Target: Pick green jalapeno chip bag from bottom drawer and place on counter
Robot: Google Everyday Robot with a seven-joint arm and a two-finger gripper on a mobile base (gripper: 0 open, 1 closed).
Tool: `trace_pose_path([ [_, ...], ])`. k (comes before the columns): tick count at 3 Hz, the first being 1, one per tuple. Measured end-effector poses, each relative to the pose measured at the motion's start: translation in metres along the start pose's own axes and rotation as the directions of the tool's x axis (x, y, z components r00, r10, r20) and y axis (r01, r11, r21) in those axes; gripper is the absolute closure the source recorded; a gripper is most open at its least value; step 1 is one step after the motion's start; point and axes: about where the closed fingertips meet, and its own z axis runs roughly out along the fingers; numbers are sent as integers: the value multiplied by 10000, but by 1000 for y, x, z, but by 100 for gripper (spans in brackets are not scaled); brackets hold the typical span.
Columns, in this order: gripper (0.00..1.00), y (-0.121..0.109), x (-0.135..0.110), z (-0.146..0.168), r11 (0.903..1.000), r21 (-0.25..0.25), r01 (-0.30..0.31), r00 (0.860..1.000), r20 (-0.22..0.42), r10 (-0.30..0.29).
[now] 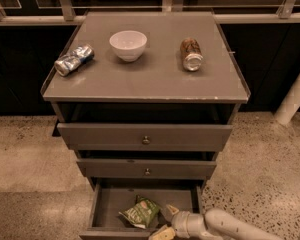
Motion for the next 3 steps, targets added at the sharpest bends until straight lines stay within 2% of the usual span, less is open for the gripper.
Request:
trace_pose_path([
  [1, 0, 6, 17, 16, 9992, -149, -368, 9993, 81, 369],
  [2, 0, -1, 14, 13, 9990, 80, -443, 9990, 118, 442],
  [3, 0, -1, 14, 13, 9990, 78, -442, 9990, 119, 441],
])
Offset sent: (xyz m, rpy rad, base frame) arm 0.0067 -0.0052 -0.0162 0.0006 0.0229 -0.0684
